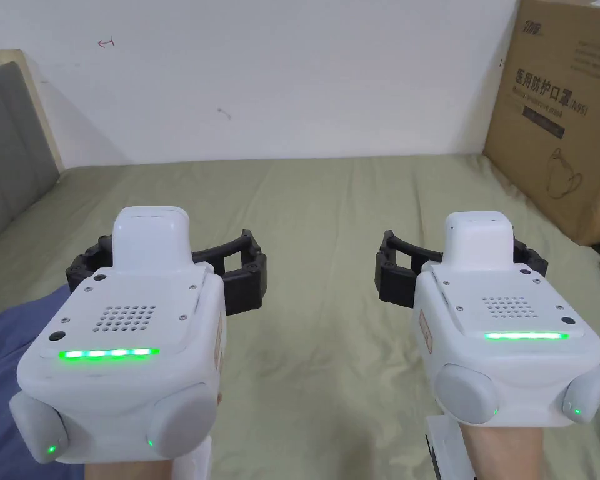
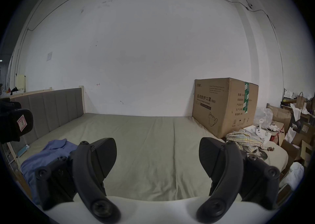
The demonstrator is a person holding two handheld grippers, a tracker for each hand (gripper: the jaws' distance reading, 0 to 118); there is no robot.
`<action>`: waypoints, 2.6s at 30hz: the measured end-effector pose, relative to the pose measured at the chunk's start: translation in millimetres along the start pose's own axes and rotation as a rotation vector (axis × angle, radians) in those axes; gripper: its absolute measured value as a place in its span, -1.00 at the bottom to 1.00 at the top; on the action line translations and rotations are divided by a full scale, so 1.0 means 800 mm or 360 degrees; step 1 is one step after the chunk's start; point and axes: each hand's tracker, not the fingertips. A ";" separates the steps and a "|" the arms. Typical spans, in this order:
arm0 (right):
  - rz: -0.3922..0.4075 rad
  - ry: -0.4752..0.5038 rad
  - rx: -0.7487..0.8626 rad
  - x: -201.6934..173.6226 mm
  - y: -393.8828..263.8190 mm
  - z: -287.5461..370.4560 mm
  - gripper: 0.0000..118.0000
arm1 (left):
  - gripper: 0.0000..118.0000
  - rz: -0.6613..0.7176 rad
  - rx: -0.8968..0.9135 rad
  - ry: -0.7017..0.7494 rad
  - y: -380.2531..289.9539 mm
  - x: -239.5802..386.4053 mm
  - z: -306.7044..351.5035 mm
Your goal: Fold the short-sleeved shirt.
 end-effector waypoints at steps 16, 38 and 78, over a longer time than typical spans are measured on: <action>0.0039 0.0015 -0.0016 -0.003 -0.002 0.001 0.75 | 0.87 -0.0041 -0.0022 0.0011 -0.006 0.001 0.000; 0.0042 0.0014 -0.0026 -0.002 -0.001 0.001 0.75 | 0.87 -0.0018 -0.0017 0.0014 -0.007 -0.005 -0.004; 0.0029 0.0032 -0.0070 -0.001 -0.005 0.003 -0.44 | 0.26 0.0042 -0.0101 0.0000 -0.007 -0.005 -0.003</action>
